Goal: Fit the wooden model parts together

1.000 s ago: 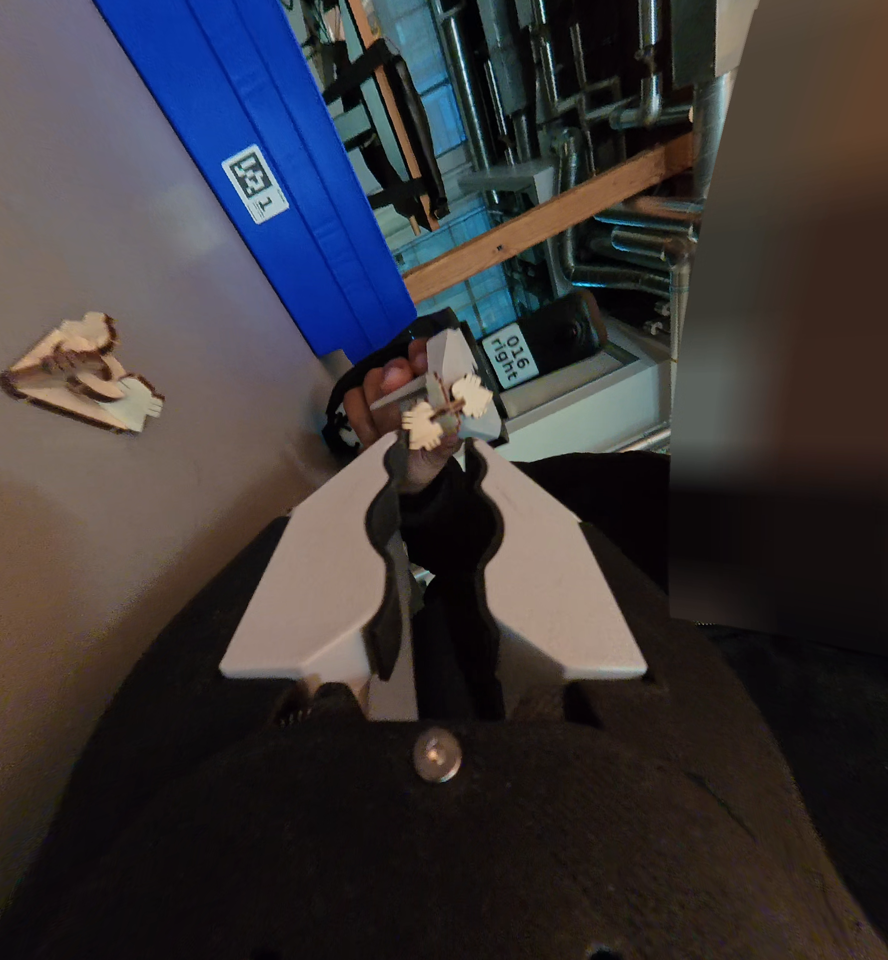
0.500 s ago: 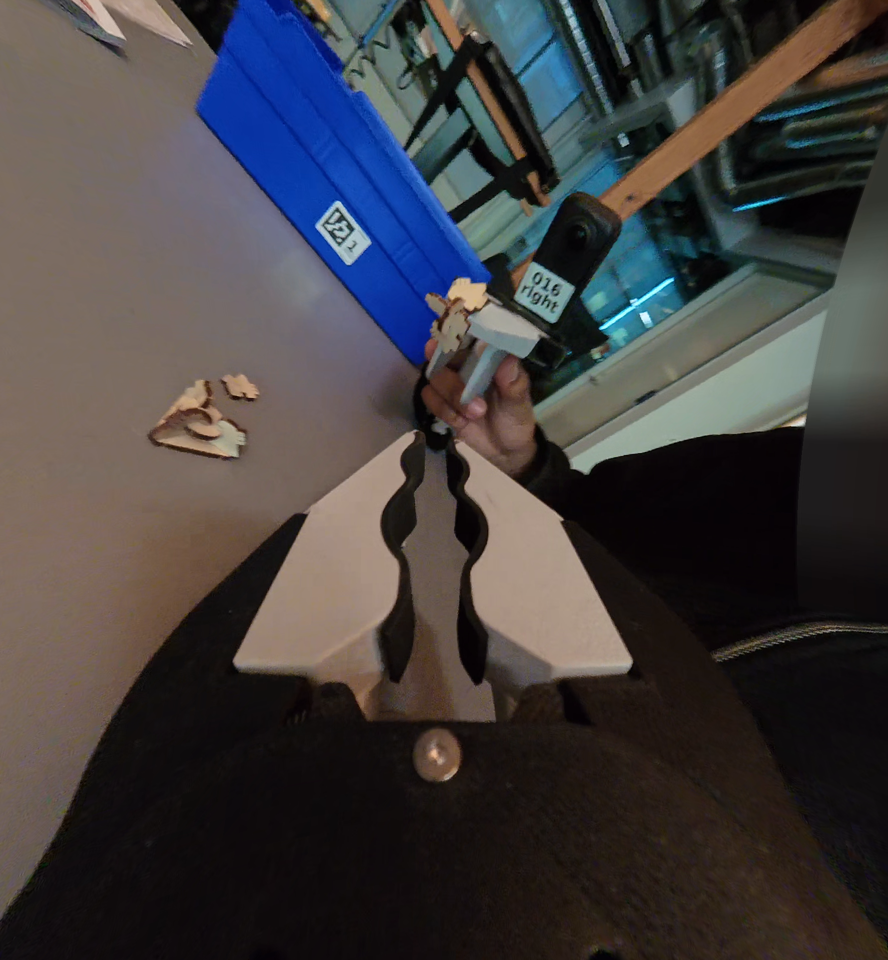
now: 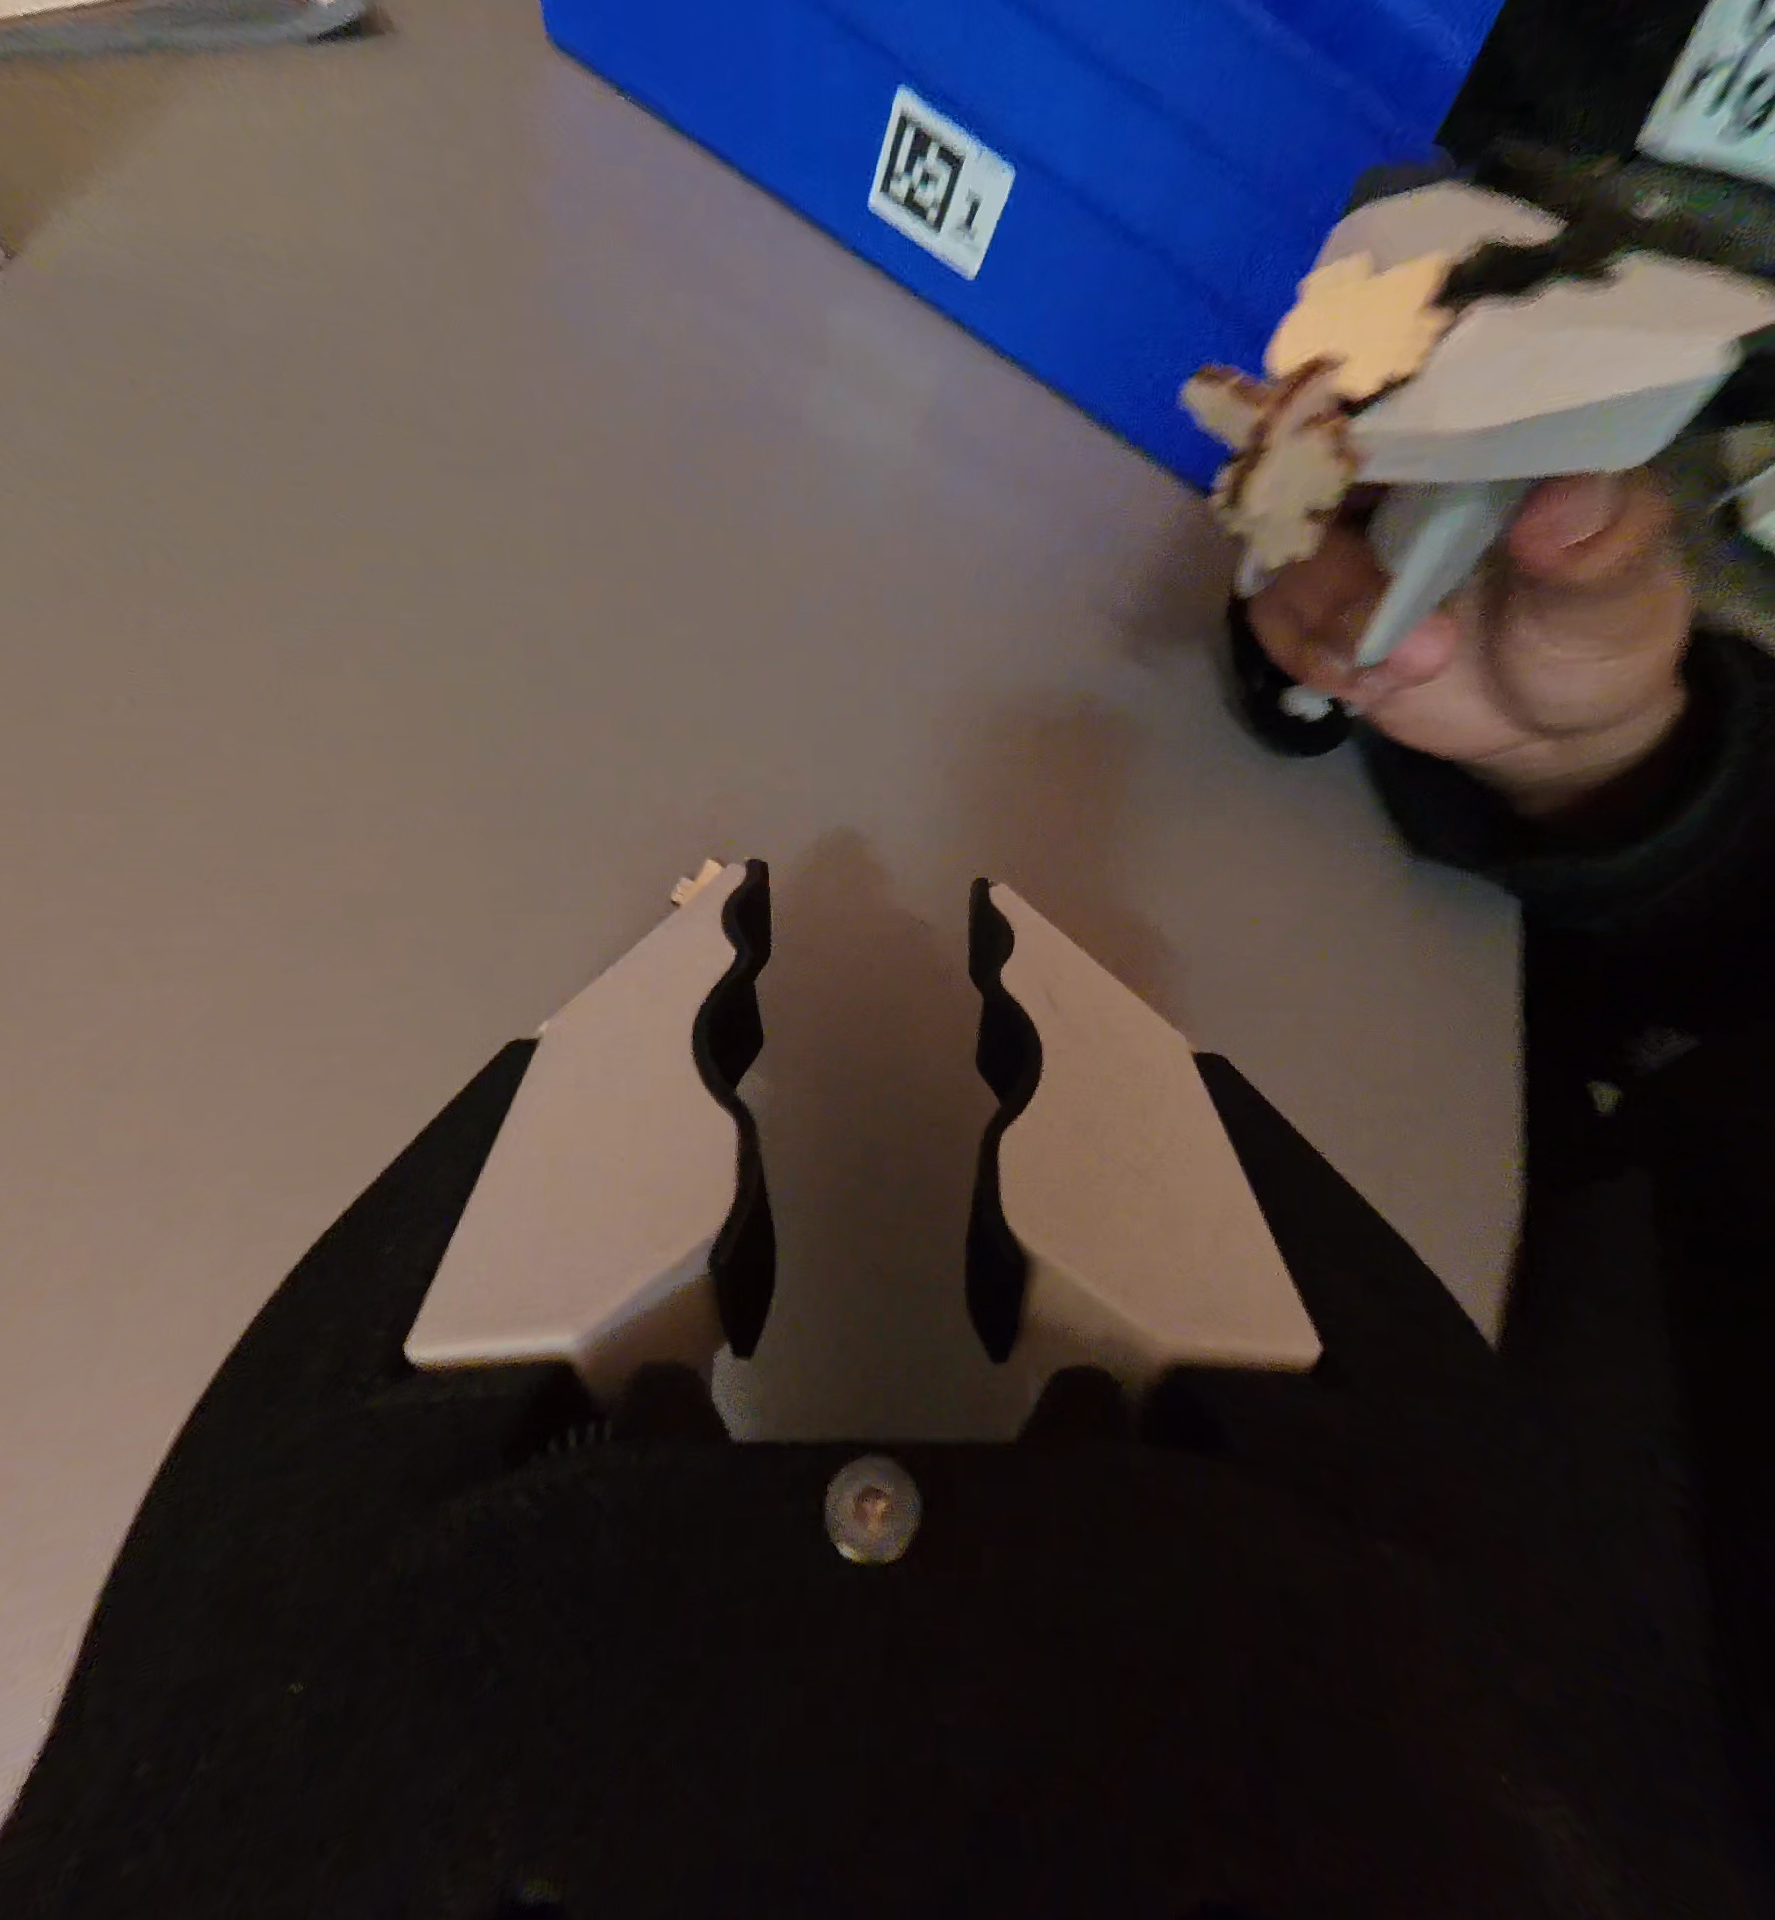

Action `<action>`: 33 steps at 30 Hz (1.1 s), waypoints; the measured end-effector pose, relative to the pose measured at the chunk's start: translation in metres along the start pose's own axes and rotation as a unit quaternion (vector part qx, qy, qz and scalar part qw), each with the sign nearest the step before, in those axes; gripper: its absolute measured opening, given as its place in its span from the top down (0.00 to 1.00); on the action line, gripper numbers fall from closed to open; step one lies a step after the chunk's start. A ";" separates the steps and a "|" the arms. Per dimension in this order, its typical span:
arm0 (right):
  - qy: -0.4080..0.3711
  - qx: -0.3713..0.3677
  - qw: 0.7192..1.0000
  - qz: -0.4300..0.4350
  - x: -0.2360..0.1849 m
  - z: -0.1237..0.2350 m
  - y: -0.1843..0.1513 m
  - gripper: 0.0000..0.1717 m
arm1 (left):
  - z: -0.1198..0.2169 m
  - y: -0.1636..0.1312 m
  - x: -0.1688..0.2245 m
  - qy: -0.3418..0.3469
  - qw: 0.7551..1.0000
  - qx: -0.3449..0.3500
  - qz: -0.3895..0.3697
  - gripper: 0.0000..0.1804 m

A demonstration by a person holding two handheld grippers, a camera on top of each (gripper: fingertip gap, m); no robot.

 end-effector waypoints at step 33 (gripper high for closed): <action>0.000 0.014 1.000 -0.014 0.006 0.012 0.003 1.00 | -0.032 -0.016 0.011 0.031 0.986 -0.144 -0.073 0.86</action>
Point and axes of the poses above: each gripper's, where its closed fingertips meet, z back along the fingers, y out of its top, x = y × z across the jaws, the point moved 5 cm from there along z, back along the fingers, and after that the axes turned 7 degrees about -x, right-handed, at the moved point
